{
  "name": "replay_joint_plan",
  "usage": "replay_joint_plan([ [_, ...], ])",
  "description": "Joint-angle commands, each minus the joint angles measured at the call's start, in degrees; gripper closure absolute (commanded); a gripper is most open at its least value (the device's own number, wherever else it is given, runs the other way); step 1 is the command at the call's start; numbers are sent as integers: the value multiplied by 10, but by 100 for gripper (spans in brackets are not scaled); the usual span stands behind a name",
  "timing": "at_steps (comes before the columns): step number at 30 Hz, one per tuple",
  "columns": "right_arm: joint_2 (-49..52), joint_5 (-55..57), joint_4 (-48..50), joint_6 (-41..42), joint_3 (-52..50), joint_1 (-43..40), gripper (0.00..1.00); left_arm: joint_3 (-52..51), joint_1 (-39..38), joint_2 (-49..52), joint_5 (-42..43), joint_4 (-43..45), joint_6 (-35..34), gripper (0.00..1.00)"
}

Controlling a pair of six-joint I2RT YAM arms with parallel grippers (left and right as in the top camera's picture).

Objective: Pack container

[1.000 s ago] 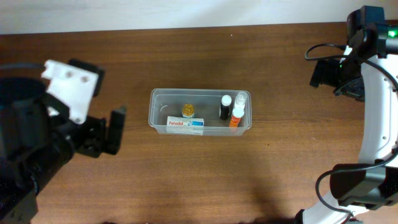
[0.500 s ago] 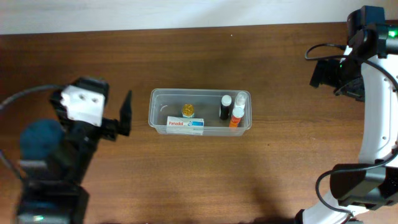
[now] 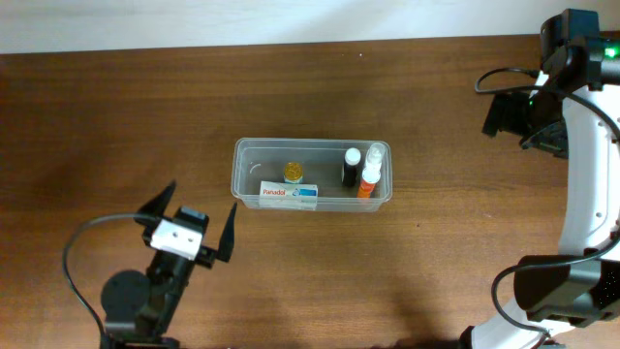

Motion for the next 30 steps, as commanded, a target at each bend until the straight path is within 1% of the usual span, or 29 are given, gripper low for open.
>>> replay_joint_plan([
  [1, -3, 3, 0, 1, 7, -2, 2, -51, 3, -49, 5, 9, 7, 1],
  [4, -3, 3, 0, 1, 7, -2, 2, -86, 3, -76, 4, 27, 7, 1],
  [9, -3, 3, 0, 1, 7, -2, 2, -155, 3, -120, 4, 105, 7, 1],
  [12, -3, 3, 0, 1, 7, -2, 2, -183, 3, -132, 4, 136, 7, 1],
  [18, -3, 3, 0, 1, 7, -2, 2, -201, 11, -132, 4, 140, 7, 1],
  [20, -3, 3, 0, 1, 7, -2, 2, -205, 18, -132, 4, 137, 7, 1],
  [26, -3, 3, 0, 1, 7, -2, 2, -206, 41, -143, 4, 63, 7, 1],
  [30, -3, 3, 0, 1, 7, -2, 2, -206, 41, -208, 0, -10, 7, 1],
])
